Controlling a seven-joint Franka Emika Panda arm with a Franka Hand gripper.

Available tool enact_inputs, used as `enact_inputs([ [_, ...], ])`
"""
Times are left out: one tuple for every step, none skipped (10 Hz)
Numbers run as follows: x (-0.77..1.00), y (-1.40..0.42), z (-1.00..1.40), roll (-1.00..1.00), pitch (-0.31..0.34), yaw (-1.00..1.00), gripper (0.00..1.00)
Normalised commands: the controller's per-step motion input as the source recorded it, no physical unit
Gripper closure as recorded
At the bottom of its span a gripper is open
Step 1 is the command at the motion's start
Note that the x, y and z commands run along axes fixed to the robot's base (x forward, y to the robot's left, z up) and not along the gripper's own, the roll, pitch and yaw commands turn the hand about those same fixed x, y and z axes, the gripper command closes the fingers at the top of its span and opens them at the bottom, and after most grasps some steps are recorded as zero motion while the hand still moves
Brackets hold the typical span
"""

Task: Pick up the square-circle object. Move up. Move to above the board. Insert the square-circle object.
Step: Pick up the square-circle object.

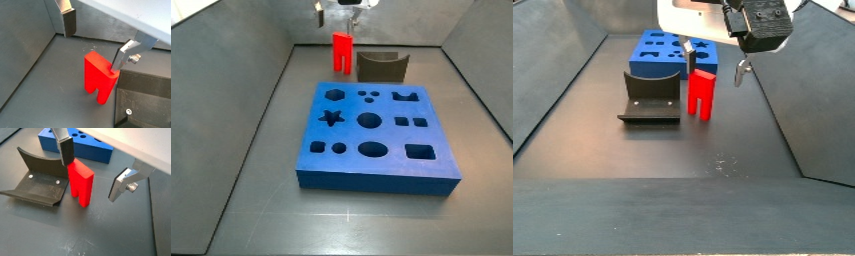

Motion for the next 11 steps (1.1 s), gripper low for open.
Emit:
enact_inputs([
  [0.42,-0.27,0.11,-0.31,-0.027,-0.10,0.00],
  [0.38,-0.35,0.06,-0.23,-0.041,-0.24,0.00],
  [0.41,-0.18,-0.04,-0.01,0.044,-0.30,0.00],
  [0.16,0.00,-0.39,0.00,0.000,-0.27,0.00],
  [0.08,0.00,-0.51,0.00,0.000,-0.30,0.00],
  [0.00,0.05,-0.48,0.00,0.000,-0.29,0.00],
  [-0.11,0.06,-0.37,0.00,0.000,-0.31,0.00],
  [-0.14,0.03,-0.22,-0.01,0.000,-0.21,0.00],
  [0.00,0.00,-0.06,-0.03,0.000,-0.07,0.00],
  [0.00,0.00,-0.13,-0.09,-0.026,0.00,0.00],
  [-0.01,0.00,-0.25,-0.16,-0.066,0.28,0.00],
])
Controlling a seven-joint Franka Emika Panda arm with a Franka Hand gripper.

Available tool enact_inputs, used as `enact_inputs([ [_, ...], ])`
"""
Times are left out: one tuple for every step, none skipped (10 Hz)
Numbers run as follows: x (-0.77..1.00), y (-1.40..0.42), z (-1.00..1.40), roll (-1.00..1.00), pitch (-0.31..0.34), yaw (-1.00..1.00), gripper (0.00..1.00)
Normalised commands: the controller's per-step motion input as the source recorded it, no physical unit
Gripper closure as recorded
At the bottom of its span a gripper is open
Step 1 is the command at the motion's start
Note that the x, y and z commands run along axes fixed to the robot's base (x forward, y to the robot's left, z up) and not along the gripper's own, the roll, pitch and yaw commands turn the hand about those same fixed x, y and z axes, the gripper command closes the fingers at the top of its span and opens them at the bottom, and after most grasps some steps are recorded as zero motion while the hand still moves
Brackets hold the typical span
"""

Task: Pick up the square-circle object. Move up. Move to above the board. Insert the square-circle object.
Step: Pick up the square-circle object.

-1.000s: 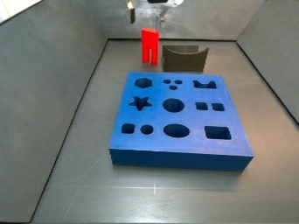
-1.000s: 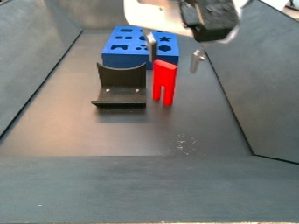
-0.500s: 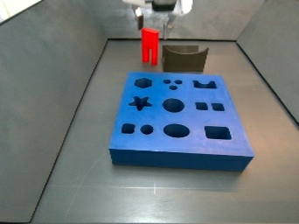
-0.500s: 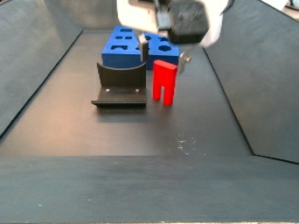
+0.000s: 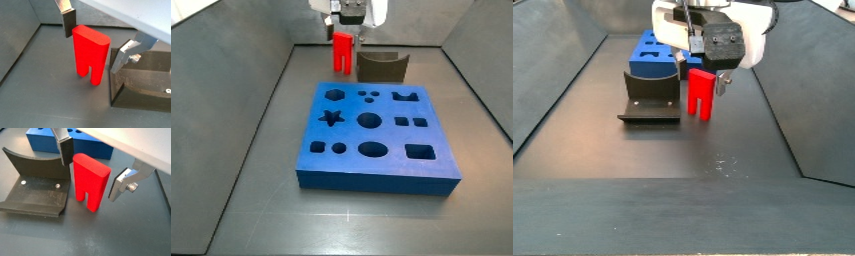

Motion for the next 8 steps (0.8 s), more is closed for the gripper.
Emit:
enact_inputs([
  [-0.06,0.00,-0.10,-0.10,-0.113,0.33,0.00],
  [-0.07,0.00,-0.04,-0.06,-0.074,0.20,0.00],
  [0.00,0.00,-0.02,-0.01,-0.033,0.14,0.00],
  [-0.07,0.00,-0.03,-0.05,-0.043,0.02,0.00],
  [-0.03,0.00,0.00,-0.05,-0.036,0.02,0.00],
  [0.00,0.00,0.00,-0.03,-0.010,0.00,0.00],
  [0.00,0.00,0.00,0.00,0.000,0.00,0.00],
  [0.00,0.05,-0.02,-0.03,0.000,0.02,0.00],
])
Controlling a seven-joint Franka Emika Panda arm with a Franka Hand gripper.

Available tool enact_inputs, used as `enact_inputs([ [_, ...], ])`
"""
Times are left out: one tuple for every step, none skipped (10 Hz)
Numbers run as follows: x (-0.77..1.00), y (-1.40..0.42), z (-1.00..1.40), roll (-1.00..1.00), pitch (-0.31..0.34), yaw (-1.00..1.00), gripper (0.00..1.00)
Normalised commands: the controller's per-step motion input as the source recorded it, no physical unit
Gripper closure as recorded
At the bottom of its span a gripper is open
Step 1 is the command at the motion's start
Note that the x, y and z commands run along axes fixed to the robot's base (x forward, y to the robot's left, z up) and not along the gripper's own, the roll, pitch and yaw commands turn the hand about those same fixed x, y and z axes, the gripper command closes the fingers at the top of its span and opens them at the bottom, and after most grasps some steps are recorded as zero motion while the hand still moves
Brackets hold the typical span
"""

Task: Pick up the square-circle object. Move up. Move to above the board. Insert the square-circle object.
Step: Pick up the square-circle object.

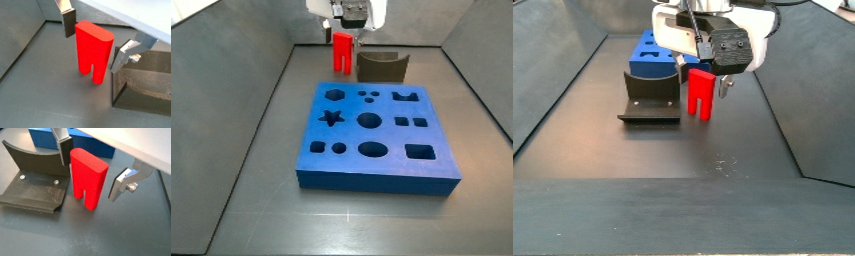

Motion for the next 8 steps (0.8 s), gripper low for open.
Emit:
enact_inputs([
  [0.00,0.00,0.00,0.00,0.000,0.00,1.00],
  [0.00,0.00,0.00,0.00,0.000,0.00,1.00],
  [0.00,0.00,0.00,0.00,0.000,0.00,1.00],
  [0.00,0.00,0.00,0.00,0.000,0.00,1.00],
  [0.00,0.00,0.00,0.00,0.000,0.00,1.00],
  [0.00,0.00,0.00,0.00,0.000,0.00,1.00],
  [0.00,0.00,0.00,0.00,0.000,0.00,1.00],
  [0.00,0.00,0.00,0.00,0.000,0.00,1.00],
])
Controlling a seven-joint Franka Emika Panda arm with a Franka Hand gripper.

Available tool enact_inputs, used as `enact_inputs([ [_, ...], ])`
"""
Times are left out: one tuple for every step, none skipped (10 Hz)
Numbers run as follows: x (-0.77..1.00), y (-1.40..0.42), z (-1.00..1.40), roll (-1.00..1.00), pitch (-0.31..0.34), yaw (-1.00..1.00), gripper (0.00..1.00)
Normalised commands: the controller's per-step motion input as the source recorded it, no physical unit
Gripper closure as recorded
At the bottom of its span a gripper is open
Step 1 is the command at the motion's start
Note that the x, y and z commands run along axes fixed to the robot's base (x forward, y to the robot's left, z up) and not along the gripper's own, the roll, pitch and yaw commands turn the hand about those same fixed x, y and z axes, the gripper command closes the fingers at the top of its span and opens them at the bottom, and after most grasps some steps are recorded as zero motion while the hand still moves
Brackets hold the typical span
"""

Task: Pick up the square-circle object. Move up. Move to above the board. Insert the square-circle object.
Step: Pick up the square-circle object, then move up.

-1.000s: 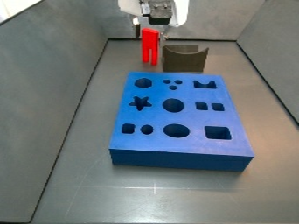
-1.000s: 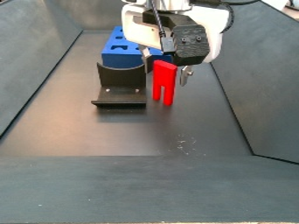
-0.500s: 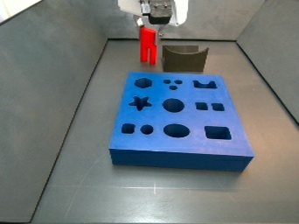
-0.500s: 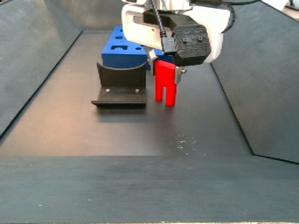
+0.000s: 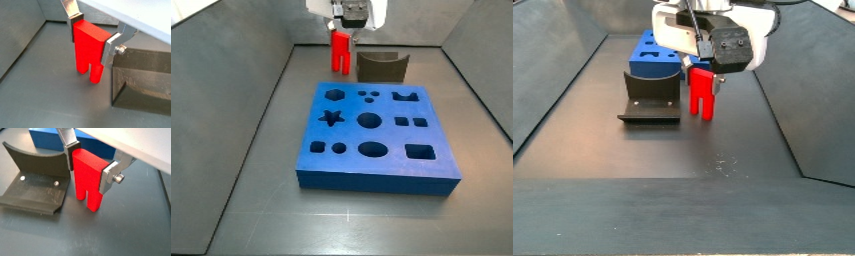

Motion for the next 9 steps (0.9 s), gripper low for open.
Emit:
enact_inputs([
  [0.00,0.00,0.00,0.00,0.000,0.00,1.00],
  [0.00,0.00,0.00,0.00,0.000,0.00,1.00],
  [0.00,0.00,0.00,0.00,0.000,0.00,1.00],
  [0.00,0.00,0.00,0.00,0.000,0.00,1.00],
  [0.00,0.00,0.00,0.00,0.000,0.00,1.00],
  [0.00,0.00,0.83,0.00,0.000,0.00,1.00],
  [-0.01,0.09,0.79,0.01,0.019,0.00,1.00],
  [-0.03,0.07,0.64,0.01,0.039,-0.01,1.00],
  [-0.03,0.05,0.54,0.02,0.038,-0.01,1.00],
])
